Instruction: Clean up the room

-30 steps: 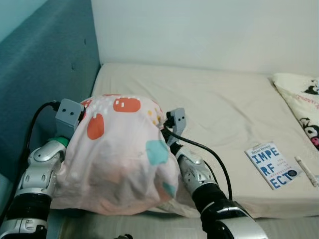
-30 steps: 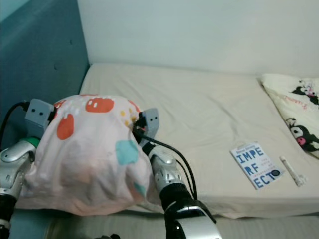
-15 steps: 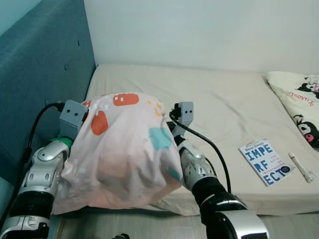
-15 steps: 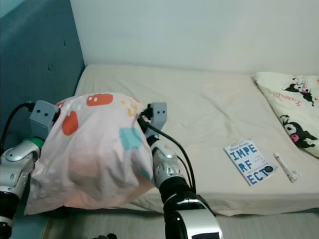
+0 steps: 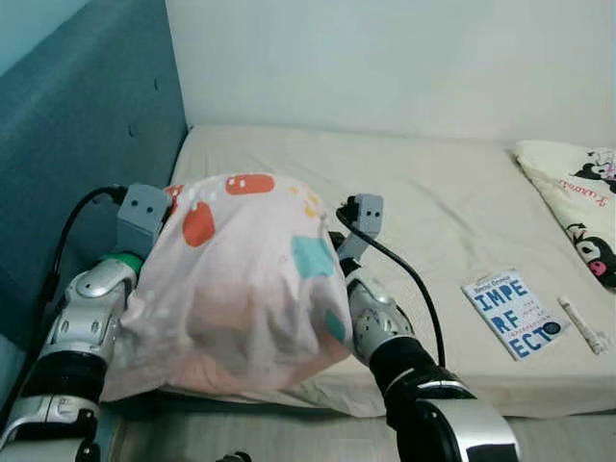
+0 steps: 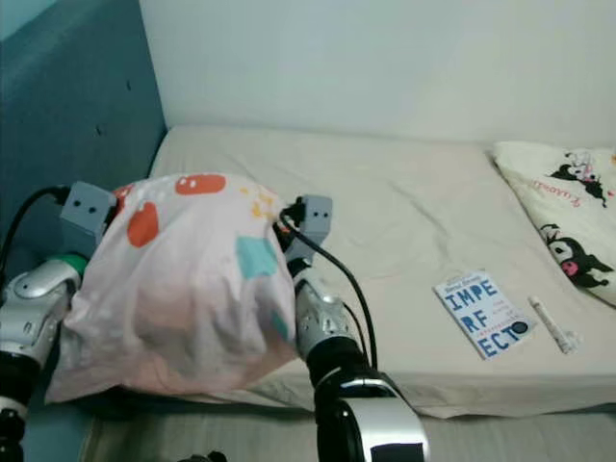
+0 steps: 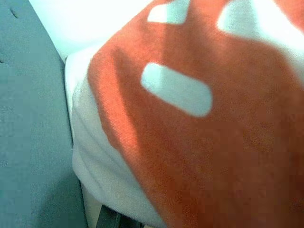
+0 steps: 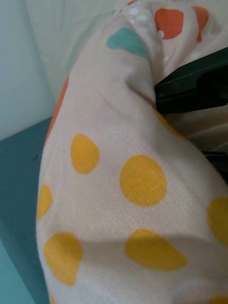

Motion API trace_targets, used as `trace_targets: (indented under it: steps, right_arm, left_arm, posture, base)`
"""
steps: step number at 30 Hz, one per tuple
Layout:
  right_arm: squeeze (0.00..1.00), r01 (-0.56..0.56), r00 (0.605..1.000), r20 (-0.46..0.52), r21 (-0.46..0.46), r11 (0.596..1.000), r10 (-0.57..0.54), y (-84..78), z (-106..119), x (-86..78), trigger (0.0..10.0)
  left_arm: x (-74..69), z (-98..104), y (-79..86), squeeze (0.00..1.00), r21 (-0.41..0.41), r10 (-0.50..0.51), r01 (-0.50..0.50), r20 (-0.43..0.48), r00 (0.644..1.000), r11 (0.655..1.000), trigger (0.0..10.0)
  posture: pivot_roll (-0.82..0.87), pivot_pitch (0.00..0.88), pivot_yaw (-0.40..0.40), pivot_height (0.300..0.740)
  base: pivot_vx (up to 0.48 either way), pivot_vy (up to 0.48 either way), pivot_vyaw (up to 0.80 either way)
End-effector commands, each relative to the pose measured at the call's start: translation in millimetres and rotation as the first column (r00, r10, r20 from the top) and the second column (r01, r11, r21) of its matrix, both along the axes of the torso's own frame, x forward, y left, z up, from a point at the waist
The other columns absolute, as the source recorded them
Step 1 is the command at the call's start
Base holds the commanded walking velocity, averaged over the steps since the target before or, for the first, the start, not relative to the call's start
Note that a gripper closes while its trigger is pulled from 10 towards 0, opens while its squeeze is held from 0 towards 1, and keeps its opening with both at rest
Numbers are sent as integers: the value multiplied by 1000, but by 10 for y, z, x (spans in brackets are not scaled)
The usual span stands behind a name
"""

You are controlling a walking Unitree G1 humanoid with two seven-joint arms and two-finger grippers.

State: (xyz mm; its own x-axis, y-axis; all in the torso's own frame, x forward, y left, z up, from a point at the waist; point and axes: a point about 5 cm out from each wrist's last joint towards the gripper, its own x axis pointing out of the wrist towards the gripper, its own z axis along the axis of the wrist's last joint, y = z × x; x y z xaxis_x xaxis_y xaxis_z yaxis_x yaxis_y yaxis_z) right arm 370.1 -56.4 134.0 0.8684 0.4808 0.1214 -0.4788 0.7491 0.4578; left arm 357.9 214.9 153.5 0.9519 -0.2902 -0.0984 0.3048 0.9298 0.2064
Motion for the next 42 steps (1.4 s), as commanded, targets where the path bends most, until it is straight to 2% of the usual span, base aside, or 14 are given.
trace_targets:
  steps: [1,7,24,32,42]
  right_arm:
    - [0,-14,1000,17,11,1000,13,78,38,-6,10000]
    - [0,-3,1000,13,7,1000,3,57,15,-10,10000]
    - [0,1,1000,12,14,1000,-1,66,21,-6,10000]
    - [0,10,1000,7,9,1000,-10,44,7,-5,10000]
    - [0,8,1000,4,9,1000,-8,47,-8,-13,10000]
  left_arm:
    - [39,69,-170,0,25,-79,78,39,996,997,10000]
    - [39,36,-225,0,18,-88,88,37,995,996,10000]
    - [52,17,-237,0,9,-97,97,35,995,995,10000]
    - [55,13,-301,0,5,-120,120,41,992,993,10000]
    - [58,-1,-292,0,10,-115,115,41,992,993,10000]
  posture:
    - [167,65,35,730]
    - [165,71,33,705]
    - [160,75,38,641]
    - [159,77,48,641]
    - [153,82,40,627]
  base:
    - [0,0,0]
    - [0,0,0]
    - [0,0,0]
    - [0,0,0]
    - [0,0,0]
